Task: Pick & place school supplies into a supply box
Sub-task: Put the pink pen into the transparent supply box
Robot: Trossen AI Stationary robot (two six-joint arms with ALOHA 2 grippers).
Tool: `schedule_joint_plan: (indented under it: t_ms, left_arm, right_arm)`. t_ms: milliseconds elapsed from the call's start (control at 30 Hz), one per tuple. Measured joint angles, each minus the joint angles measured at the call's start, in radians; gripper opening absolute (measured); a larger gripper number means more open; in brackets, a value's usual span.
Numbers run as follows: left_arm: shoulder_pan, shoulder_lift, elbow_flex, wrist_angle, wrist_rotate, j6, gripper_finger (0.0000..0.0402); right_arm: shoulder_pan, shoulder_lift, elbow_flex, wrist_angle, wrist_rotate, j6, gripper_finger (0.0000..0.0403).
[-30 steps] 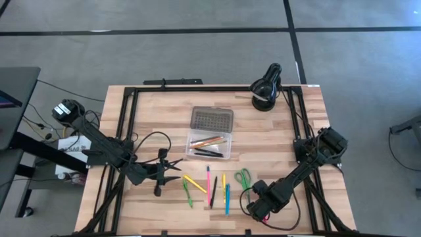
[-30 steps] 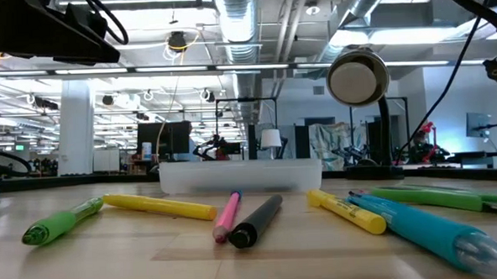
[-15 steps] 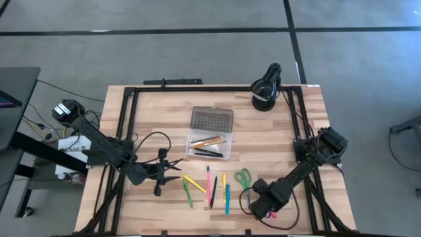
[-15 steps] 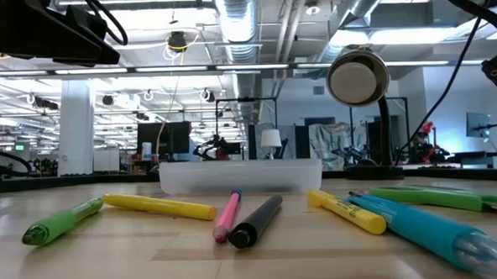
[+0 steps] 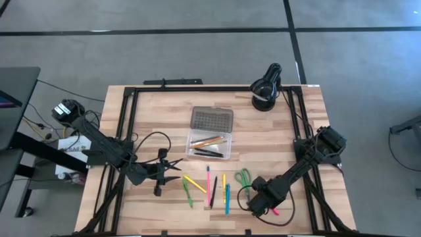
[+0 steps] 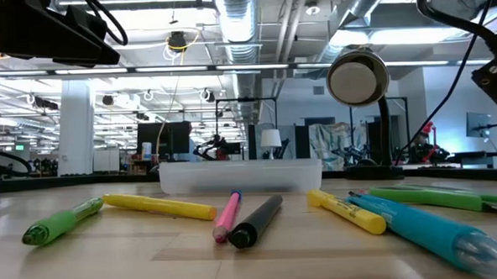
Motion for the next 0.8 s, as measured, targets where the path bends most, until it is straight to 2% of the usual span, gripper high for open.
schedule_joint_plan:
  t_ms: [400,800]
  left_arm:
    - [0.0,0.0,0.0,-0.002,0.001,-0.009,0.0127]
    - [0.0,0.0,0.0,-0.011,0.002,-0.026,0.0127]
  right_arm:
    - [0.034,0.0,0.0,0.009,-0.017,0.05,0.0141]
    - [0.03,0.0,0.0,0.009,0.043,0.046,0.0122]
